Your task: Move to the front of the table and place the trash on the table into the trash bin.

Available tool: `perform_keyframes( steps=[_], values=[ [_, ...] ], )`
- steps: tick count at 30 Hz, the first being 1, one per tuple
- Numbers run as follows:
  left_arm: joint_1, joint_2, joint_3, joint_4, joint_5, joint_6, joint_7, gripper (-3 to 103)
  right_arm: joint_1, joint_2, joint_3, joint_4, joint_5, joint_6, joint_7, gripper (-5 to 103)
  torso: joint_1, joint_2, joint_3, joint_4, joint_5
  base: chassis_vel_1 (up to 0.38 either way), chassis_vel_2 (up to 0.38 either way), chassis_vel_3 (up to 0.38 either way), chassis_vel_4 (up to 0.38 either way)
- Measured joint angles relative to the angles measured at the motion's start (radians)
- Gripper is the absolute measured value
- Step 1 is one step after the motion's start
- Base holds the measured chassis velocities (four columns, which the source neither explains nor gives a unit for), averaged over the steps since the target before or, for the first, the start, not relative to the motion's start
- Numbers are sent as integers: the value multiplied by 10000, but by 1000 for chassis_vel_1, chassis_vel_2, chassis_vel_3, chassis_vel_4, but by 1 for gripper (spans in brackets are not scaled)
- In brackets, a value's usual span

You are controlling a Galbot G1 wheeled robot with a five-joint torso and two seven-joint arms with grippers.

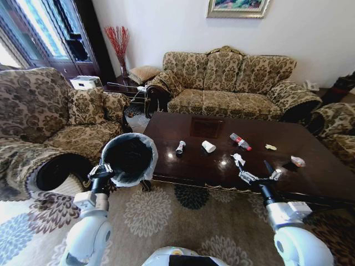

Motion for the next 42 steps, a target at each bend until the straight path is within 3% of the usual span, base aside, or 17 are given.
perform_keyframes(
  steps=[10, 24, 30, 31, 34, 36, 38, 42],
  values=[
    [-60, 3, 51, 176, 7, -25, 19, 2, 741, -493, -286, -591, 313, -431, -22, 100, -14, -22, -16, 2, 0, -56, 60, 69, -59],
    [-231, 80, 2, 405, -25, -14, -28, 2, 1690, -1365, -1723, -1590, 295, -543, -102, 100, -16, -61, -28, 3, 0, -172, 190, 171, -194],
    [-478, 208, 256, 715, -160, 79, -39, 2, 2166, -1695, -2517, -2073, 1060, -500, 374, 100, -39, -65, -41, -1, 0, -6, 11, 9, -5],
    [-500, 257, 271, 787, -179, 81, -35, 2, 2348, -1739, -2797, -2252, 1225, -486, 573, 100, -47, -63, -45, -9, -3, 4, -51, -23, 6],
    [-365, 288, 120, 880, -192, 15, -54, 2, 3186, -1986, -4232, -2959, 1754, -370, 1119, 100, -46, -66, -44, -3, 0, 8, -54, -61, 29],
    [-347, 308, 70, 885, -210, 4, -89, 2, 3535, -2048, -4752, -3239, 1879, -333, 1213, 100, -45, -68, -43, 0, -1, 0, 0, 0, 0],
    [-441, 420, -40, 906, -347, 1, -221, 2, 4709, -2078, -6088, -4161, 2098, -136, 1354, 100, -33, -76, -41, 6, -2, 0, 0, 0, 0],
    [-722, 626, -87, 1084, -567, 87, -322, 2, 5956, -1886, -7211, -5279, 2302, 6, 1575, 100, -29, -79, -40, 5, -3, 0, 0, 0, 0]
  ],
)
